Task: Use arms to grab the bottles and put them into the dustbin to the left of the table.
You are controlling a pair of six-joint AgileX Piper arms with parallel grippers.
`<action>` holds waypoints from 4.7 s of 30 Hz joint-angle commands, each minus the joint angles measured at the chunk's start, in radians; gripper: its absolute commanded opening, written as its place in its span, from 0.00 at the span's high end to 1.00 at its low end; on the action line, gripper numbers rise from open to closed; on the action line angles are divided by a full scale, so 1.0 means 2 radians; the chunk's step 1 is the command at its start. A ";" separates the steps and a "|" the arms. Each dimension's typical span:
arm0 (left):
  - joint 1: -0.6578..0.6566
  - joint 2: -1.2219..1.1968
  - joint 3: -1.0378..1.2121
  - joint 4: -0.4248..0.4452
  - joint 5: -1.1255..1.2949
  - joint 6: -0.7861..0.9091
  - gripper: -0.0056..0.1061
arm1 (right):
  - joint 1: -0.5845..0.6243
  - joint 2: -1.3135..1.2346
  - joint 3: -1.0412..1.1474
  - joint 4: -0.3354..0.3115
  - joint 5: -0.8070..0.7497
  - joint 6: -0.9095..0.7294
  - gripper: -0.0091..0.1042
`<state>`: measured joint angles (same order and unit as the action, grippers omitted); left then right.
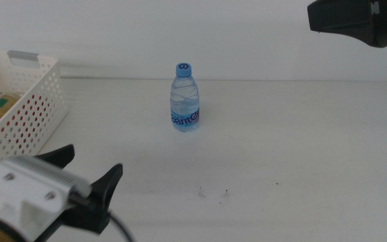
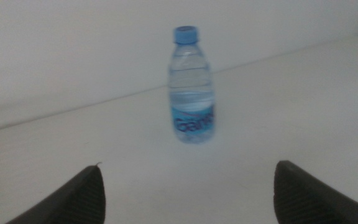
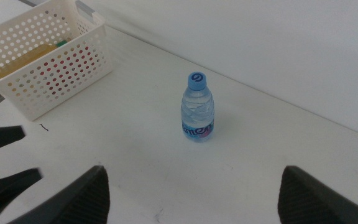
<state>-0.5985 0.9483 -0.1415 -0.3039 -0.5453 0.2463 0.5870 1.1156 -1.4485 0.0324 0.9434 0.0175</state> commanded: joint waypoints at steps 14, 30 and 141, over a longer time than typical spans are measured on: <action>0.007 0.338 -0.107 0.043 -0.212 -0.112 0.11 | 0.003 -0.001 -0.004 -0.001 0.000 -0.005 0.24; 0.059 0.556 -0.353 0.113 -0.201 -0.128 0.11 | 0.003 -0.001 -0.004 -0.001 0.000 -0.005 0.24; 0.428 0.421 -0.801 0.081 0.883 0.078 0.11 | 0.003 -0.001 -0.004 -0.001 0.000 -0.005 0.24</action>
<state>0.2751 1.8637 -1.7620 -0.1181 1.2098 0.4261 0.5870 1.1156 -1.4485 0.0324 0.9434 0.0175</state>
